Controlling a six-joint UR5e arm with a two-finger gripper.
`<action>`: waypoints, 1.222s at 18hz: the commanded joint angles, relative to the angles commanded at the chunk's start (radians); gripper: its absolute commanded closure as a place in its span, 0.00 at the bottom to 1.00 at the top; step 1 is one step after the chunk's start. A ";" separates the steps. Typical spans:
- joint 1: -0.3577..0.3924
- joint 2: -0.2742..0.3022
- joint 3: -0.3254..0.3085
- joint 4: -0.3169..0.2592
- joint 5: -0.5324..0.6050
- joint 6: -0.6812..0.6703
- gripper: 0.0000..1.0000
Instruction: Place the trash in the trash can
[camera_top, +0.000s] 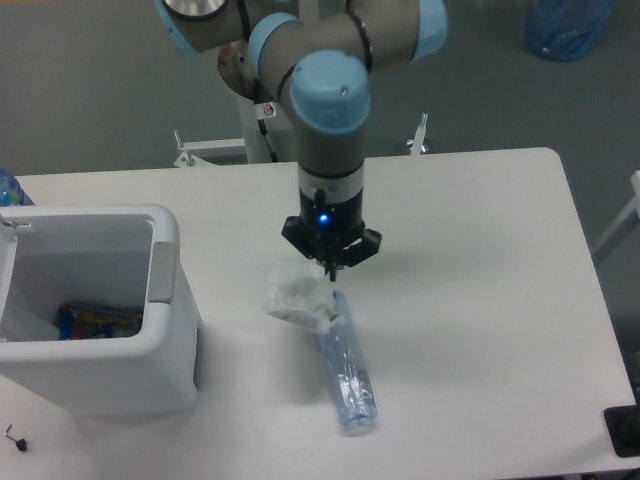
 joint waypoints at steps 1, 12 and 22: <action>0.023 0.012 0.011 0.000 -0.028 -0.011 1.00; 0.120 0.109 0.069 0.003 -0.232 -0.143 1.00; -0.017 0.190 0.032 0.024 -0.273 -0.186 1.00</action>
